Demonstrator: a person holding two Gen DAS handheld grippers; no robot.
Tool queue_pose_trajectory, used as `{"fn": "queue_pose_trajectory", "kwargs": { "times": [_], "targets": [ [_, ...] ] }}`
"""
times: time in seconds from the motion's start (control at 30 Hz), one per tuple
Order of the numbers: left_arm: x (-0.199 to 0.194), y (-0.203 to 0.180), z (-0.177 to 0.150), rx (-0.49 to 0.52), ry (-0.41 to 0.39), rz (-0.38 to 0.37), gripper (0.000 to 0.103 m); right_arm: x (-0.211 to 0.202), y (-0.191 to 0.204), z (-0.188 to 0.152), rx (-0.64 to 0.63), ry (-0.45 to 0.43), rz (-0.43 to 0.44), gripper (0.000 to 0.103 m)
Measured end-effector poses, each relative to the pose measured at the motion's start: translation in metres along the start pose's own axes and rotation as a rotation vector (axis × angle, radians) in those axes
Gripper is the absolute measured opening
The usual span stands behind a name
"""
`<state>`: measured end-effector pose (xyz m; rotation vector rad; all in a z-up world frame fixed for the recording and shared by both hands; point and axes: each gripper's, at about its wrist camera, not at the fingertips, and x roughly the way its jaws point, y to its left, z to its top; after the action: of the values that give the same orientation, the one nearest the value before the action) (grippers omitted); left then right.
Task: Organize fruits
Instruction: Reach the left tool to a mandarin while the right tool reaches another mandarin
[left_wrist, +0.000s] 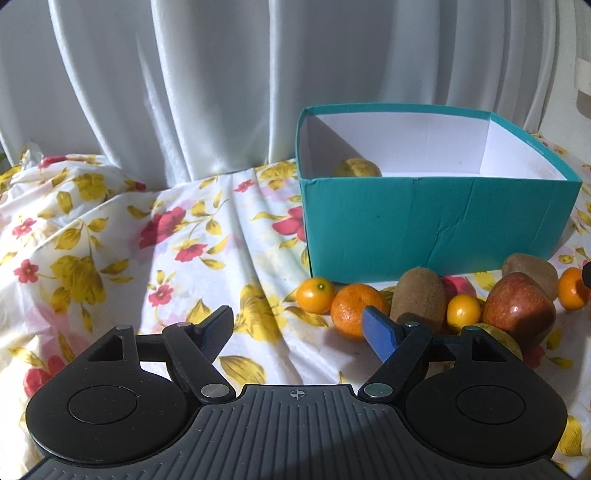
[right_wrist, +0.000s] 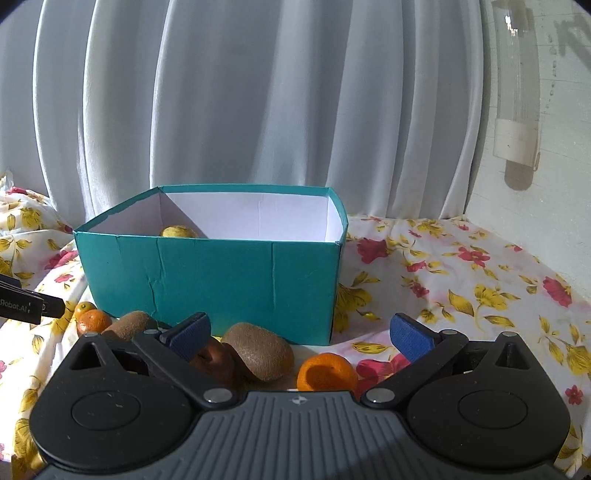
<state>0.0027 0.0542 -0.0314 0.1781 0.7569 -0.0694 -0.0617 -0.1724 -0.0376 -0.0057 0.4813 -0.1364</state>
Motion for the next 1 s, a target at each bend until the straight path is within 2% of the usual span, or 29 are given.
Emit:
{"fn": "queue_pose_trajectory", "kwargs": {
  "times": [0.2,0.27,0.43,0.57,0.67,0.8,0.93,1.0],
  "targets": [
    [0.013,0.0,-0.005,0.029,0.025,0.008,0.079,0.007,-0.003,-0.008,-0.011,0.054,-0.045,0.093],
    [0.016,0.0,-0.004,0.027,0.03,0.009,0.078,0.012,-0.005,-0.01,-0.006,0.077,-0.047,0.087],
    [0.021,-0.001,0.001,0.036,0.017,-0.012,0.077,0.025,-0.005,-0.015,-0.003,0.116,-0.054,0.08],
    [0.029,0.005,0.007,0.018,0.027,-0.011,0.072,0.032,-0.004,-0.015,0.0,0.139,-0.051,0.068],
    [0.033,0.01,0.01,0.013,0.036,-0.013,0.069,0.036,-0.005,-0.015,0.001,0.146,-0.045,0.064],
    [0.032,0.009,0.009,0.027,0.042,-0.084,0.071,0.044,-0.006,-0.016,0.007,0.171,-0.034,0.062],
    [0.031,-0.001,0.007,0.063,0.035,-0.097,0.071,0.047,-0.006,-0.017,0.008,0.169,-0.04,0.061],
    [0.029,-0.004,0.006,0.069,0.056,-0.133,0.07,0.048,-0.007,-0.017,0.008,0.175,-0.04,0.061]
  ]
}}
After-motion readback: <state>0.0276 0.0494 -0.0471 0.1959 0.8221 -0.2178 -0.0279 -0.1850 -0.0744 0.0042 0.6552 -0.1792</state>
